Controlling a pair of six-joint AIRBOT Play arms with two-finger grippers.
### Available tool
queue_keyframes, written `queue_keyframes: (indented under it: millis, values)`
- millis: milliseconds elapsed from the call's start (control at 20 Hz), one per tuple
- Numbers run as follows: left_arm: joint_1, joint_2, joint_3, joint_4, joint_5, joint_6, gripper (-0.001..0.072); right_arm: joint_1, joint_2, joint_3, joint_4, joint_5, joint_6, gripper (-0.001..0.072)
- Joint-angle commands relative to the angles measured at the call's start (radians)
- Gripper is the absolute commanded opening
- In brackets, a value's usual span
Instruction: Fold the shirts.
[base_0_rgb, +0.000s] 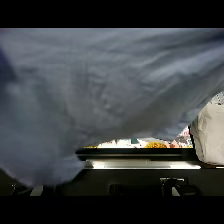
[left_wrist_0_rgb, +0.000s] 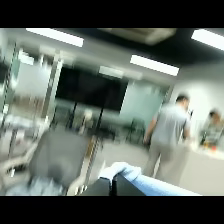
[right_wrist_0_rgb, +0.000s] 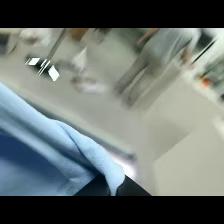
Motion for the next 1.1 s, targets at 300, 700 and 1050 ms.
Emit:
queue_keyframes:
  millis: [300,700,1050]
  values:
    - [-0.111,-0.556,-0.276,0.09,-0.203,0.081,0.0027,-0.001,-0.723,-0.037,0.18,0.019,0.084,0.0049]
    - [-0.244,-0.922,-0.253,-0.034,0.106,0.15,0.0028,-0.001,-0.94,-0.037,0.185,-0.367,0.273,0.0049]
    - [-0.249,-0.967,-0.238,-0.034,0.042,0.15,0.0028,-0.007,-1.01,-0.031,0.246,-0.325,0.257,0.0048]
